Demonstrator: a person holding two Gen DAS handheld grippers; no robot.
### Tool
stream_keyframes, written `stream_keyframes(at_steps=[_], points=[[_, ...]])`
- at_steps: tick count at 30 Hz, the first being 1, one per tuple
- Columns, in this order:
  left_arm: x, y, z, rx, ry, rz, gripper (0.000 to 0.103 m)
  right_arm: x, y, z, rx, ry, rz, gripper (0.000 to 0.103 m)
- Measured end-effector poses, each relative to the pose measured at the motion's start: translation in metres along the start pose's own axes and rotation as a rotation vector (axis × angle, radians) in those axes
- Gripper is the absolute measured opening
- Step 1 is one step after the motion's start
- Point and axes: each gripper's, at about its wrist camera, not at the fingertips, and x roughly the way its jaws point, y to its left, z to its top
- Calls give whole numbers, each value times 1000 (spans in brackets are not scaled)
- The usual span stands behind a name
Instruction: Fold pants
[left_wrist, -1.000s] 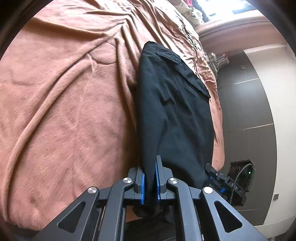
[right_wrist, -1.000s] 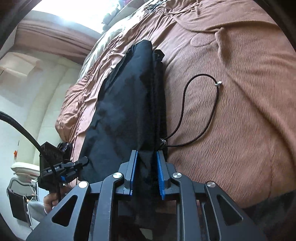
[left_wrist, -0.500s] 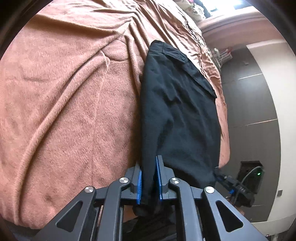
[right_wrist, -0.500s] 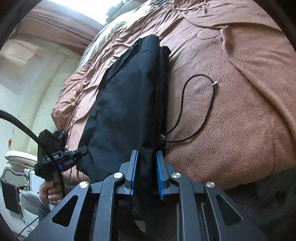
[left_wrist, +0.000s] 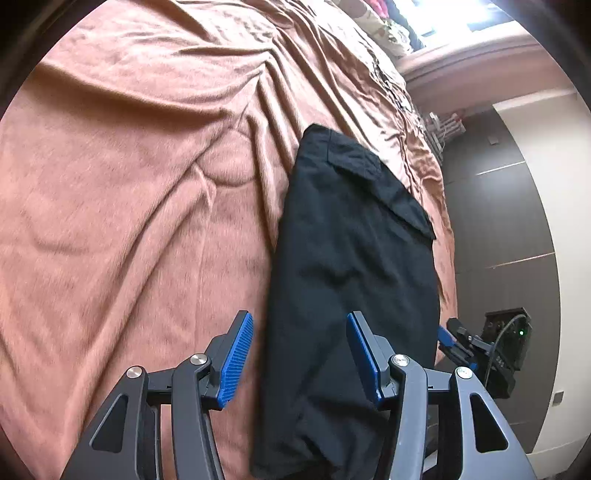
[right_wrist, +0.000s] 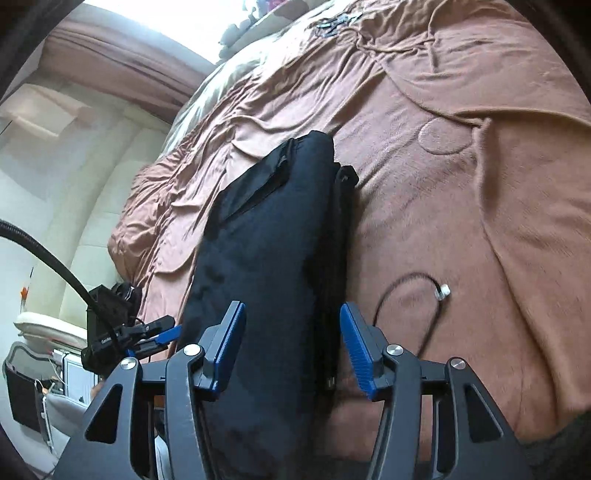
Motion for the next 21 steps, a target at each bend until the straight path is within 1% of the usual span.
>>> stream_keyframes(at_steps=[1,2,4,7,13,16,19,21], points=[[2,0,3,0,-1,-4,55,5,0,4,1,9,-1,53],[3,2,7,-4,-2,-6,55,10,0,8,2,17,3,60],[7,3,13,-8,-2,-14,55,21,2,14,1,34,13,63],[13,5,23,-16,-3,-20,55,37,3,22,2,68,-6,63],[22,10,33,-27,-2,-30,55,50,-4,29,5,124,-8,63],[30,8,38,-16,10,-42,55,54,-9,31,14,145,21,63],[37,9,43,-18,22,-59,55,60,-13,33,34,164,71,63],[41,8,48,-17,23,-67,55,66,-15,36,34,168,81,63]])
